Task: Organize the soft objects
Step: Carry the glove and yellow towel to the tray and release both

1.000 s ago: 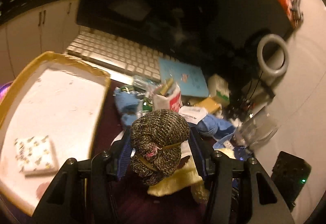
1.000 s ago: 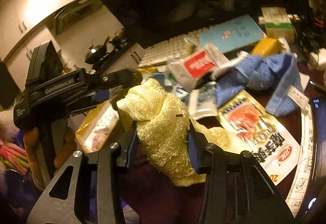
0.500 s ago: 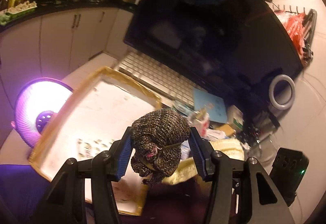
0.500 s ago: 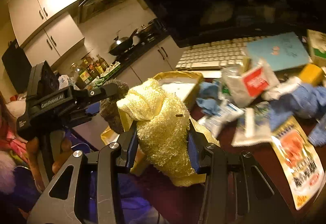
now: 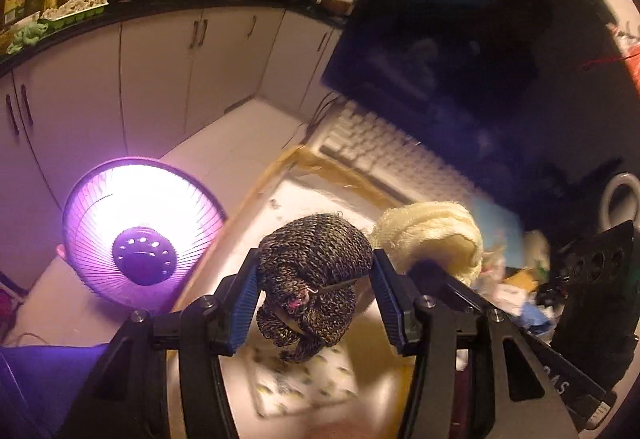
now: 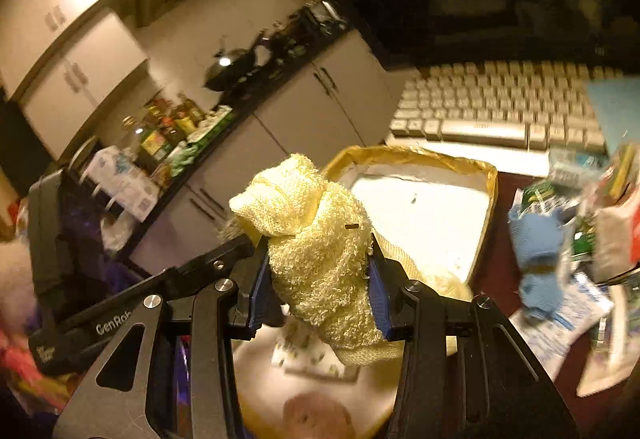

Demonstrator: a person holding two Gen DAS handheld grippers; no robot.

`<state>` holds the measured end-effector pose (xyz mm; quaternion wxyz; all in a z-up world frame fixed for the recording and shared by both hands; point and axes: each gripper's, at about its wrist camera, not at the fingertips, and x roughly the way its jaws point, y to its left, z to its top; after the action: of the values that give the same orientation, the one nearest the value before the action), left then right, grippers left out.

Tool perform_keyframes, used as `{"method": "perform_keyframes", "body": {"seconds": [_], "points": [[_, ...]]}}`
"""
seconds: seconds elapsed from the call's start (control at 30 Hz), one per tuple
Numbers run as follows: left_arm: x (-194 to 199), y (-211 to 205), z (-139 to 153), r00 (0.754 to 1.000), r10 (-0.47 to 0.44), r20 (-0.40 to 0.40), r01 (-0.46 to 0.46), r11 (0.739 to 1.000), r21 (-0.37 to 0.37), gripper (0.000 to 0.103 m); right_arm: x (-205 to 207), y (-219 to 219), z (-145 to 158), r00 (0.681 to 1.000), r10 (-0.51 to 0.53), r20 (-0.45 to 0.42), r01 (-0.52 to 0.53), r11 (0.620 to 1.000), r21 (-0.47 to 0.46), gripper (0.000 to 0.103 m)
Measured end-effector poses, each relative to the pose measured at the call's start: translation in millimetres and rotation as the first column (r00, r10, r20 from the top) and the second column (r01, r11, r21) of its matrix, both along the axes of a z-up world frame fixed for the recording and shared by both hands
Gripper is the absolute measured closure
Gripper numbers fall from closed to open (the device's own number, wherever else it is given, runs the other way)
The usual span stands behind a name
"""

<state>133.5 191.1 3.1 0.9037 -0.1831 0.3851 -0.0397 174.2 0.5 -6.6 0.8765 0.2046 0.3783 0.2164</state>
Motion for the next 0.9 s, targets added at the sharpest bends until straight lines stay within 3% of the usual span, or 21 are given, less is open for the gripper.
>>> {"method": "perform_keyframes", "body": {"seconds": [0.2, 0.3, 0.37, 0.47, 0.53, 0.57, 0.9], "points": [[21.7, 6.1, -29.9, 0.995, 0.012, -0.099, -0.009, 1.000, 0.026, 0.049, 24.9, 4.2, -38.6, 0.994, -0.009, -0.106, 0.007, 1.000, -0.019, 0.061], [24.0, 11.2, -34.4, 0.992, 0.015, -0.123, -0.017, 1.000, -0.018, 0.047, 25.5, 4.5, -41.2, 0.994, -0.023, -0.104, 0.020, 0.999, -0.030, 0.059], [23.7, 15.5, -34.9, 0.991, 0.024, -0.128, -0.030, 0.999, -0.045, 0.039, 25.6, 6.1, -42.1, 0.995, -0.021, -0.102, 0.018, 1.000, -0.025, 0.057], [19.7, 23.5, -33.1, 0.993, 0.021, -0.113, -0.033, 0.994, -0.104, 0.033, 22.5, 6.4, -39.1, 0.997, -0.003, -0.077, 0.004, 1.000, 0.015, 0.045], [14.1, 29.0, -32.0, 0.996, 0.021, -0.091, -0.037, 0.985, -0.169, 0.026, 19.2, 7.3, -35.4, 0.998, -0.021, -0.053, 0.021, 1.000, -0.001, 0.029], [10.6, 29.0, -30.9, 0.996, 0.020, -0.083, -0.035, 0.983, -0.180, 0.024, 15.6, 5.7, -32.7, 0.998, -0.031, -0.046, 0.031, 1.000, -0.004, 0.029], [-20.8, -14.6, -7.6, 0.999, 0.045, -0.008, -0.044, 0.998, 0.052, 0.024, -23.5, -42.4, 0.3, 0.999, -0.026, 0.031, 0.024, 0.997, 0.080, 0.029]]}}
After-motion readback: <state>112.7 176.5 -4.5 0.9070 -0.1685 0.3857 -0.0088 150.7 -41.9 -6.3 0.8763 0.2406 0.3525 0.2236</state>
